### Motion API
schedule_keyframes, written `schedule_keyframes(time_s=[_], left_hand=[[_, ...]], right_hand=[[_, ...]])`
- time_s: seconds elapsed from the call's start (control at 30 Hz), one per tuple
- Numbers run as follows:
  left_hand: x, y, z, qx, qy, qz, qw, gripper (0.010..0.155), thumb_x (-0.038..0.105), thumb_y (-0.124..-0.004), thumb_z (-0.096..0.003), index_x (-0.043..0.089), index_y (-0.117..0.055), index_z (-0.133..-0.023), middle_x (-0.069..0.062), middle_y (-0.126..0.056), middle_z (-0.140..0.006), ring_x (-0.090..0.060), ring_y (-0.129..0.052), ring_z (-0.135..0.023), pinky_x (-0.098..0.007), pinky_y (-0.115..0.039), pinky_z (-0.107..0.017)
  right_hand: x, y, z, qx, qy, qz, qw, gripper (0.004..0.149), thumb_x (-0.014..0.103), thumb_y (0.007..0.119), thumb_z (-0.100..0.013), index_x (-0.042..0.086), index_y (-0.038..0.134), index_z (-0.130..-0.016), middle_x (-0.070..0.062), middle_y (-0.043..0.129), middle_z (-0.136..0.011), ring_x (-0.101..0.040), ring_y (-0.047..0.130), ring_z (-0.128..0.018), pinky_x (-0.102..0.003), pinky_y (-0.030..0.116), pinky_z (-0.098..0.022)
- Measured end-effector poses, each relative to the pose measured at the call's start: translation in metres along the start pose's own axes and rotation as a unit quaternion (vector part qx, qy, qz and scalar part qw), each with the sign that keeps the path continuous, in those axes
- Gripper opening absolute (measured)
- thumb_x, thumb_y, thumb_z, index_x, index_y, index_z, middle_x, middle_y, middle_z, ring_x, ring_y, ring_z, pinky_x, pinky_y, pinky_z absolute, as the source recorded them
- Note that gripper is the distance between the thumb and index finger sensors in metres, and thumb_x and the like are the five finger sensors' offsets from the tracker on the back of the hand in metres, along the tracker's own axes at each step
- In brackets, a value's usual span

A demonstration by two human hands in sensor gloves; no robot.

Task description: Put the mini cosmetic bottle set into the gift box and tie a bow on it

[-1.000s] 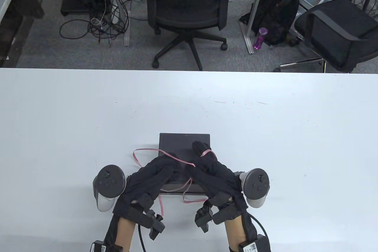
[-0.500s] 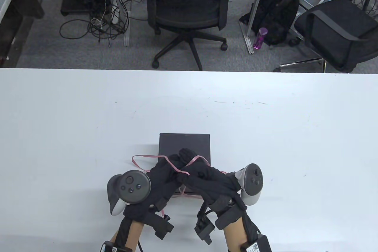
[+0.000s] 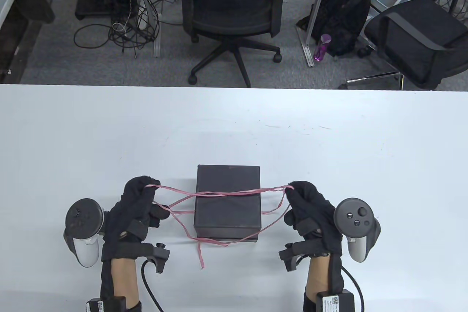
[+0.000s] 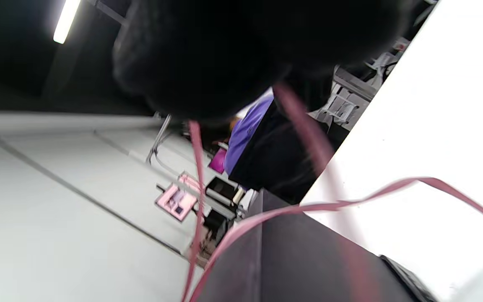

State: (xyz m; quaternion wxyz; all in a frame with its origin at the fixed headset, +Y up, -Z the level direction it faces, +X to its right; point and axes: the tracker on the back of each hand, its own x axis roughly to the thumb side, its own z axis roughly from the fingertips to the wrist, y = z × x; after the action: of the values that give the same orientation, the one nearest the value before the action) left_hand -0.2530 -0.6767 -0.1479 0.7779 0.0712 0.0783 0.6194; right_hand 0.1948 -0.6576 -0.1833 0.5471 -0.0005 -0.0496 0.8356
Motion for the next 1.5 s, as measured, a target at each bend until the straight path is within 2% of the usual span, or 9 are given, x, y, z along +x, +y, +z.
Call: schedule_keyframes(time_s=[0.23,0.37,0.5,0.87,1.07,1.17,1.23,1.33,1.5], left_hand=[[0.01,0.015,0.01,0.152,-0.074,-0.135,0.976,0.044,0.023,-0.065,-0.0611,0.006,-0.058,-0.102,-0.031,-0.063,-0.104,-0.034,-0.094,-0.088,-0.036,-0.091,-0.06],[0.017,0.021,0.015,0.217,-0.141,-0.266,0.929,0.044,0.025,-0.065,-0.0612,0.01,-0.058,-0.102,-0.028,-0.057,-0.108,-0.035,-0.085,-0.096,-0.041,-0.083,-0.068],[0.004,0.028,0.01,0.23,-0.101,-0.333,0.909,0.043,0.025,-0.066,-0.0609,0.011,-0.06,-0.101,-0.027,-0.058,-0.109,-0.036,-0.085,-0.096,-0.042,-0.082,-0.068],[-0.063,0.017,-0.02,0.068,0.14,-0.376,0.913,0.047,0.026,-0.071,-0.0603,0.015,-0.064,-0.105,-0.031,-0.05,-0.113,-0.047,-0.077,-0.099,-0.053,-0.076,-0.07],[-0.059,0.016,-0.025,-0.06,0.265,-0.418,0.867,0.072,0.033,-0.078,-0.0584,0.019,-0.044,-0.119,-0.034,-0.041,-0.117,-0.032,-0.09,-0.08,-0.041,-0.083,-0.056],[-0.042,0.016,-0.021,-0.037,0.223,-0.421,0.879,0.068,0.033,-0.079,-0.058,0.02,-0.049,-0.118,-0.03,-0.051,-0.115,-0.025,-0.094,-0.071,-0.036,-0.085,-0.05],[-0.023,0.008,-0.016,-0.026,0.118,-0.386,0.915,0.064,0.035,-0.077,-0.058,0.021,-0.054,-0.116,-0.027,-0.058,-0.114,-0.027,-0.095,-0.073,-0.038,-0.085,-0.052],[-0.006,-0.012,-0.012,-0.083,-0.002,-0.31,0.947,0.067,0.036,-0.078,-0.0568,0.02,-0.054,-0.117,-0.023,-0.061,-0.114,-0.039,-0.088,-0.092,-0.055,-0.079,-0.065],[-0.005,-0.061,-0.012,-0.21,-0.052,-0.324,0.921,0.081,0.031,-0.079,-0.0564,0.013,-0.032,-0.12,-0.019,-0.055,-0.118,-0.052,-0.067,-0.107,-0.067,-0.064,-0.074]], right_hand=[[0.006,-0.019,0.008,-0.132,-0.035,0.107,0.985,0.04,0.007,0.068,-0.056,-0.012,0.071,-0.091,-0.05,0.068,-0.088,-0.042,0.09,-0.074,-0.053,0.086,-0.052],[0.015,-0.024,0.014,-0.213,-0.108,0.247,0.939,0.039,0.007,0.068,-0.056,-0.009,0.072,-0.091,-0.049,0.048,-0.1,-0.048,0.071,-0.089,-0.063,0.062,-0.061],[0.009,-0.03,0.013,-0.234,-0.092,0.344,0.905,0.039,0.008,0.069,-0.055,-0.007,0.073,-0.091,-0.048,0.044,-0.102,-0.049,0.067,-0.091,-0.064,0.057,-0.062],[-0.052,-0.02,-0.011,-0.05,0.137,0.374,0.916,0.045,0.007,0.07,-0.057,-0.005,0.068,-0.101,-0.049,0.043,-0.105,-0.06,0.07,-0.086,-0.072,0.064,-0.058],[-0.034,-0.018,-0.009,-0.049,0.158,0.407,0.898,0.062,0.019,0.08,-0.057,-0.004,0.058,-0.11,-0.045,0.064,-0.098,-0.024,0.095,-0.042,-0.034,0.085,-0.029],[-0.012,-0.015,-0.003,-0.074,0.121,0.412,0.9,0.059,0.025,0.079,-0.058,-0.005,0.064,-0.107,-0.042,0.074,-0.092,-0.018,0.094,-0.034,-0.029,0.085,-0.023],[0.003,-0.008,0.0,-0.068,0.062,0.385,0.918,0.054,0.026,0.078,-0.059,-0.004,0.07,-0.104,-0.039,0.076,-0.093,-0.022,0.094,-0.04,-0.033,0.085,-0.027],[0.01,0.011,-0.002,0.013,-0.04,0.289,0.956,0.052,0.022,0.074,-0.059,-0.004,0.069,-0.104,-0.042,0.061,-0.104,-0.051,0.081,-0.077,-0.062,0.075,-0.053],[-0.009,0.052,-0.013,0.137,-0.043,0.114,0.983,0.062,0.011,0.07,-0.058,-0.017,0.049,-0.109,-0.052,0.036,-0.106,-0.072,0.05,-0.087,-0.077,0.057,-0.058]])
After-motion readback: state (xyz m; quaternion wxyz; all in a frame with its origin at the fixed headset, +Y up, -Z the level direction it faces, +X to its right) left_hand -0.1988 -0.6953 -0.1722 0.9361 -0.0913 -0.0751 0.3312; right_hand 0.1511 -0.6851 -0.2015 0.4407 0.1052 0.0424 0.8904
